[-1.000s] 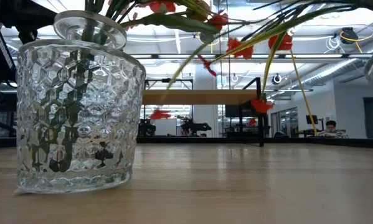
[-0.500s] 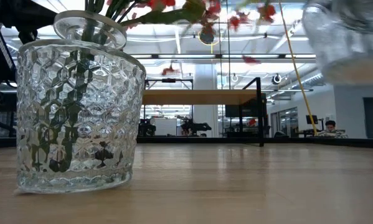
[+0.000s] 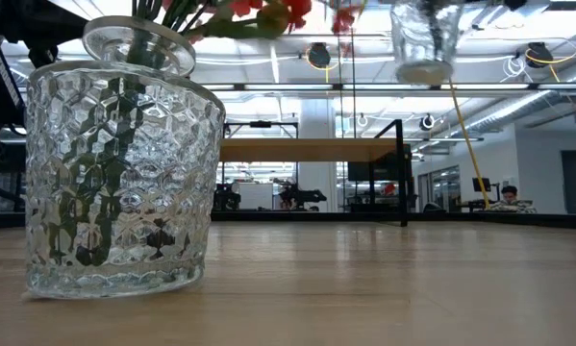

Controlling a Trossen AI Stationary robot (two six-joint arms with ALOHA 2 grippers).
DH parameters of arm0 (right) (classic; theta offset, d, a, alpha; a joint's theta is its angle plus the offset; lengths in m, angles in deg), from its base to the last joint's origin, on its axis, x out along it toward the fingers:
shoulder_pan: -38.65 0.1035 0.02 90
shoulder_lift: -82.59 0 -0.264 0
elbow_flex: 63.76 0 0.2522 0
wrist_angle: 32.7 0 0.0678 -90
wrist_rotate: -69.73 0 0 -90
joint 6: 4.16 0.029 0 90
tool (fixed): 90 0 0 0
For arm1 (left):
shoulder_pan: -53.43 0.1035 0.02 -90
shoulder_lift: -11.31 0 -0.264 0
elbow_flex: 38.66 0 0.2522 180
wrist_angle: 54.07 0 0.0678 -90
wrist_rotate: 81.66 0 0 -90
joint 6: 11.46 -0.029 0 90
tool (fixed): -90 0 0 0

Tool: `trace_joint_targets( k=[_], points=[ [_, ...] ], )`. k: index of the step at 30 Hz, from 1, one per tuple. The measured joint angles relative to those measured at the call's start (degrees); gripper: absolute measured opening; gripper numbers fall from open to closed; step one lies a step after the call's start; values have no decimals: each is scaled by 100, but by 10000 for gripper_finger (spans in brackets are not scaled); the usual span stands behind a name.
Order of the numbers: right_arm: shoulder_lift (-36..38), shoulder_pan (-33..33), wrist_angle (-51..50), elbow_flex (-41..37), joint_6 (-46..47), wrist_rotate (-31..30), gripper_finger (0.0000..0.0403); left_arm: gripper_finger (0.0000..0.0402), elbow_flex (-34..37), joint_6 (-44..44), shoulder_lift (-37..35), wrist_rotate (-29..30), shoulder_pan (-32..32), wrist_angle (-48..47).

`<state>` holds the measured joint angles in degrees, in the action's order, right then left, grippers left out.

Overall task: Pick and place flowers into a vace then onto a shelf
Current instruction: Put the right transparent vase with flowers on the shelf

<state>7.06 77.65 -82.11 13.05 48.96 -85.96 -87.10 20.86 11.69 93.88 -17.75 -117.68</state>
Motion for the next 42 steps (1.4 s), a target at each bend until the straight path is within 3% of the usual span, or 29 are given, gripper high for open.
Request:
trace_joint_targets(
  k=[5, 14, 21, 27, 32, 35, 42],
  points=[
    [396, -456, 694, 0, -1086, -224, 137, 42, 0, 16, 0, -4, 2, 1],
    [854, -1673, 2281, 2, -4116, -261, 137, 42, 0, -72, 0, -31, 0, 3],
    [984, -3015, 2770, 4, -5065, 766, 137, 42, 0, -48, 0, -17, 2, 21],
    [982, -4443, 2762, 4, -5234, 2566, 137, 42, 2, -66, 0, 22, 2, 21],
    [949, -5431, 2868, -88, -5409, 3451, 137, 42, 2, -92, -2, 43, 1, 18],
    [940, -6027, 3435, -376, -5232, 4400, 137, 42, 2, -94, -2, 77, 2, 14],
    [936, -6780, 3801, -1078, -4855, 5101, 137, 42, 2, -226, 0, 199, 1, -1]
  ],
)
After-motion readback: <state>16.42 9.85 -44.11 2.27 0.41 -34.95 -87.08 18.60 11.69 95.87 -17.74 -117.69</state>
